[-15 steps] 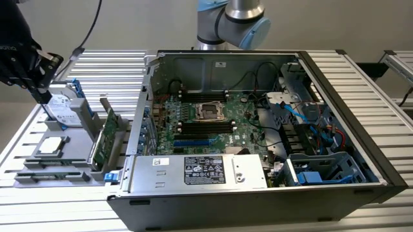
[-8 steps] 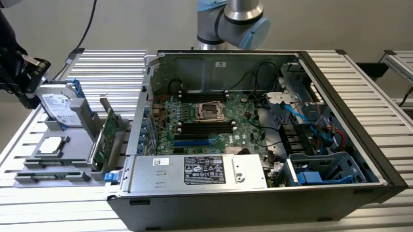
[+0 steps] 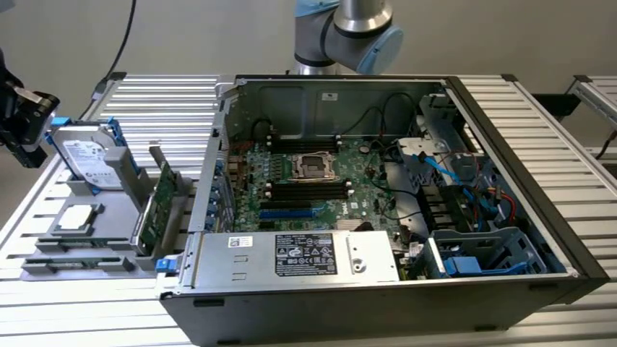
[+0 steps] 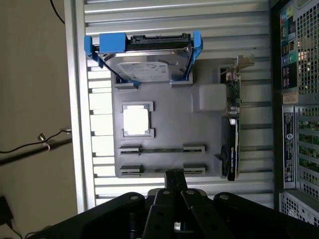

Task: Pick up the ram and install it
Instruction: 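Reach for the ram, then pick up the ram and move it above insertion slot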

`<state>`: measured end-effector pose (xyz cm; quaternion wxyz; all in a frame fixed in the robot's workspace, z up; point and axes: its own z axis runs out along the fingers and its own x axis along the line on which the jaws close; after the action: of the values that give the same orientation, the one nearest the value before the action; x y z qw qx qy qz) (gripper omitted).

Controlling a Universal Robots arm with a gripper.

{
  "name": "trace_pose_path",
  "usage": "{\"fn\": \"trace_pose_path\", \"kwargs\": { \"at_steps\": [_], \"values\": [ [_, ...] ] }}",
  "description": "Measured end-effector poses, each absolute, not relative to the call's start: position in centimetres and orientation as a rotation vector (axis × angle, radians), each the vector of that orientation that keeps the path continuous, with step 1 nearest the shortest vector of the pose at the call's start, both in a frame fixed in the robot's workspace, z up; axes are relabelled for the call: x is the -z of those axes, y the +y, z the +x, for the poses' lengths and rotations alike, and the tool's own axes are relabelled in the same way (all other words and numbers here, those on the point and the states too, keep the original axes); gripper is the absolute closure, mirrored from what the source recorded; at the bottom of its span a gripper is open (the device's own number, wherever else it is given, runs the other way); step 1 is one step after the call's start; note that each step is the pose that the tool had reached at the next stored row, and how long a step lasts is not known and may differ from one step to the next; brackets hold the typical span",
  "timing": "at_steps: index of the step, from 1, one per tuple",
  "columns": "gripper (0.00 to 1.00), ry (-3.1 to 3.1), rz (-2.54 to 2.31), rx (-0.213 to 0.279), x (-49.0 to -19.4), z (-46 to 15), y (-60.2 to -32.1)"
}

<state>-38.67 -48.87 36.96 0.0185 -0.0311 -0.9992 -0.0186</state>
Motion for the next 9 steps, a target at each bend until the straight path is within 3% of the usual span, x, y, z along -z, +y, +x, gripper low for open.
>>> {"fn": "trace_pose_path", "kwargs": {
  "at_steps": [9],
  "values": [
    [0.89,-3.103,-0.097,0.058,-36.96,-38.67,-48.87]
  ]
}}
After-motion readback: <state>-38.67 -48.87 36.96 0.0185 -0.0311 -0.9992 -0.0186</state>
